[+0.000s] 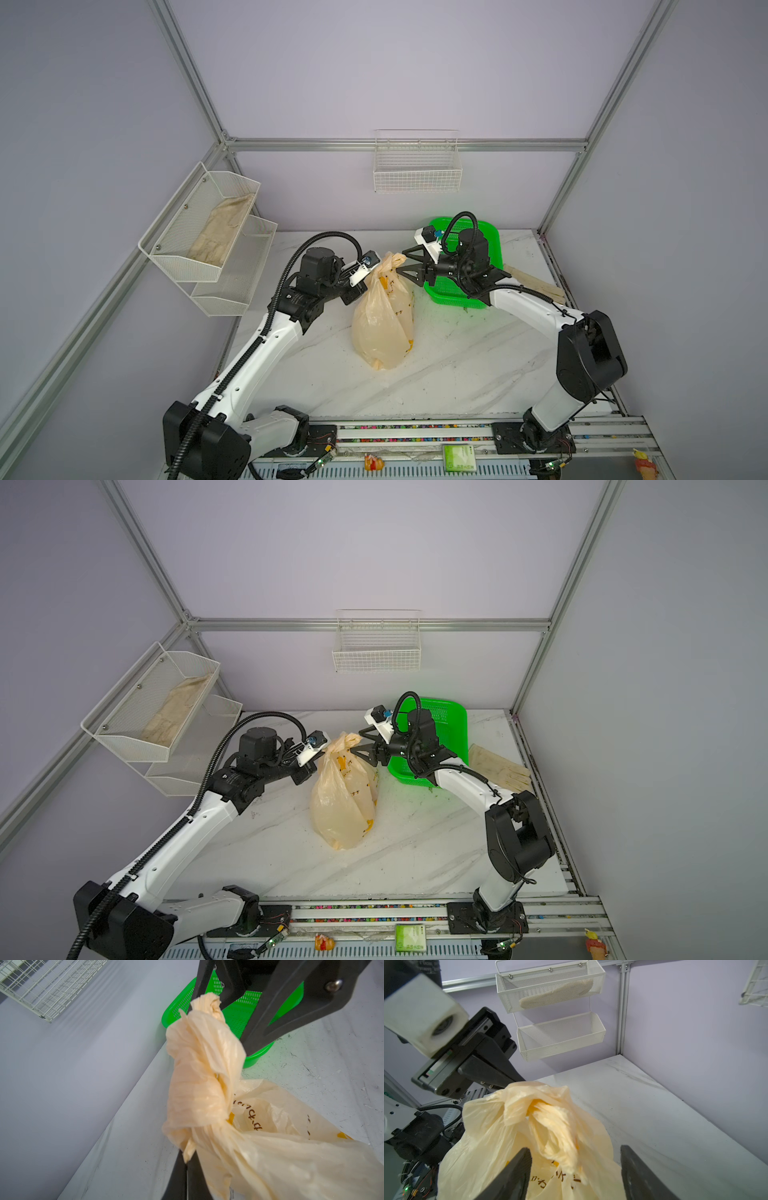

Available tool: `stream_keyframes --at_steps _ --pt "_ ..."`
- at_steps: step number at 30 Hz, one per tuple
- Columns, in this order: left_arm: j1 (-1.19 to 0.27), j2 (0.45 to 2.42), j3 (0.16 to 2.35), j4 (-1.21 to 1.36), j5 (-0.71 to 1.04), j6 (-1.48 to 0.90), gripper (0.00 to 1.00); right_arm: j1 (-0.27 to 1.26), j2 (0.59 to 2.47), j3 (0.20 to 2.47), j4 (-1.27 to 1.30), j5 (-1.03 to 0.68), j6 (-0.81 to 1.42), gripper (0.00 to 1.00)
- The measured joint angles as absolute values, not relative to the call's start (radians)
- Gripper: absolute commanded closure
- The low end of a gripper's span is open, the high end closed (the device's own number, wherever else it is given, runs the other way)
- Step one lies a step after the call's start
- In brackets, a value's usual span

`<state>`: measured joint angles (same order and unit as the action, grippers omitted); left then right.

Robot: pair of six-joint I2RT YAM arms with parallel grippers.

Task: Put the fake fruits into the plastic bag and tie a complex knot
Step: 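Open the right gripper and move it off the knot toward the green basket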

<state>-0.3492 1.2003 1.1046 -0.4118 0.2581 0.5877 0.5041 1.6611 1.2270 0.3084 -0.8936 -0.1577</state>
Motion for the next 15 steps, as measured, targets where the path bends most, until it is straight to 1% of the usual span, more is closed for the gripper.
stream_keyframes --at_steps 1,3,7,8,9,14,15 --pt "-0.35 1.2 1.105 -0.412 0.258 0.588 1.0 0.504 1.661 1.227 0.305 -0.904 -0.16 0.4" --pt "-0.35 1.2 1.105 -0.412 0.258 0.588 1.0 0.504 1.661 1.229 0.299 -0.921 -0.163 0.42" --pt "-0.35 1.2 1.105 -0.412 0.258 0.588 1.0 0.504 1.661 1.232 0.296 -0.936 -0.167 0.42" --pt "-0.35 1.2 1.105 -0.412 0.258 0.588 1.0 0.504 1.661 1.233 0.296 -0.936 -0.167 0.38" --pt "-0.35 1.2 1.105 -0.412 0.258 0.588 1.0 0.505 1.661 1.233 0.295 -0.934 -0.167 0.37" --pt "-0.355 1.2 1.105 -0.412 0.259 0.588 1.0 0.505 1.66 1.239 0.294 -0.924 -0.166 0.39" --pt "-0.356 1.2 1.105 -0.412 0.259 0.589 1.0 0.505 1.66 1.24 0.294 -0.923 -0.166 0.41"
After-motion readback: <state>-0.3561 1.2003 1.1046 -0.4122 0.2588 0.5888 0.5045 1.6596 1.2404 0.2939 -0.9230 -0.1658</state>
